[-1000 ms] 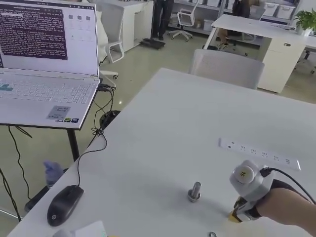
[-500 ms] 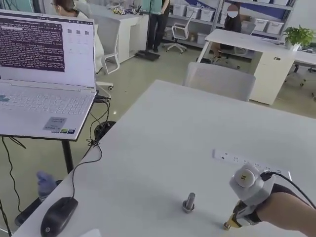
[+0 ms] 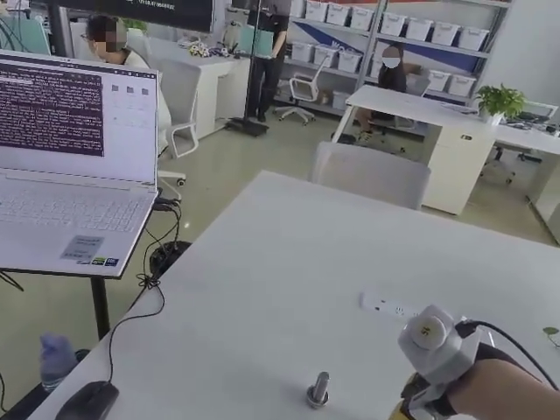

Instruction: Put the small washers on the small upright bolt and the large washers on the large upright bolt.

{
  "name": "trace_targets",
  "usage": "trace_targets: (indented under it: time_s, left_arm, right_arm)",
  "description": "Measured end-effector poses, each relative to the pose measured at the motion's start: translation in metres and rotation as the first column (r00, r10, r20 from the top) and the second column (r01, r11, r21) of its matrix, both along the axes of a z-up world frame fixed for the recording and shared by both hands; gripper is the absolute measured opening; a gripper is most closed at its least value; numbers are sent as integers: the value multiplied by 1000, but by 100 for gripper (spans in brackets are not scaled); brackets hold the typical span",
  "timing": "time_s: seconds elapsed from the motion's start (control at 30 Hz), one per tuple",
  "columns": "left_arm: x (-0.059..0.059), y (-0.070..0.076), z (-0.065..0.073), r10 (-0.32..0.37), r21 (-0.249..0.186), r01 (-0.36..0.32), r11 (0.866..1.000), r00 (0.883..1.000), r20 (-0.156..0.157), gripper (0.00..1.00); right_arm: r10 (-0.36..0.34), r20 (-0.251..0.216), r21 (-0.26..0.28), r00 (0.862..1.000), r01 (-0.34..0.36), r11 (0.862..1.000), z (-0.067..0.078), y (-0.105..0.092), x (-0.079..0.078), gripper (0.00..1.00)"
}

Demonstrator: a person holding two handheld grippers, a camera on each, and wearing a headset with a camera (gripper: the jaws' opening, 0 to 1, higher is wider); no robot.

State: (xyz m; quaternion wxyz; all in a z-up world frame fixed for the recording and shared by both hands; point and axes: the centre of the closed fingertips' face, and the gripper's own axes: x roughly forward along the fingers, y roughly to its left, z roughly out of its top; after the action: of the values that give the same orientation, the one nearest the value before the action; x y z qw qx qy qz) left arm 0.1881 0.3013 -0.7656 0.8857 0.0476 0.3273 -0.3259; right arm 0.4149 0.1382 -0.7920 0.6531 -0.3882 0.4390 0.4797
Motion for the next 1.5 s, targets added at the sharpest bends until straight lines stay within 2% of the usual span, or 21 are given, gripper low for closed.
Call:
trace_targets:
  time_s: [0.37,0.7,0.73,1.07,1.2,1.5]
  left_arm:
    - [-3,-3,0,-12,-6,12,1000,1000,10,91]
    - [-1,-5,1,-8,-22,9,1000,1000,25,95]
    - [1,-6,2,-6,-23,7,1000,999,34,96]
    - [1,-11,2,-8,-25,9,1000,1000,29,99]
    - [0,-17,4,-18,-28,19,999,999,35,99]
    - [1,-18,2,-17,-29,18,999,999,31,96]
  right_arm:
    - [31,7,26,999,-31,999,12,13,-32,26]
    - [46,-25,32,999,-45,998,3,14,-63,27]
    - [46,-27,31,999,-45,999,2,14,-64,27]
    - [60,-49,36,997,-58,998,-7,15,-70,28]
    - [63,-58,34,996,-61,998,-15,17,-68,28]
    - [77,-61,28,995,-76,997,-38,23,-70,28]
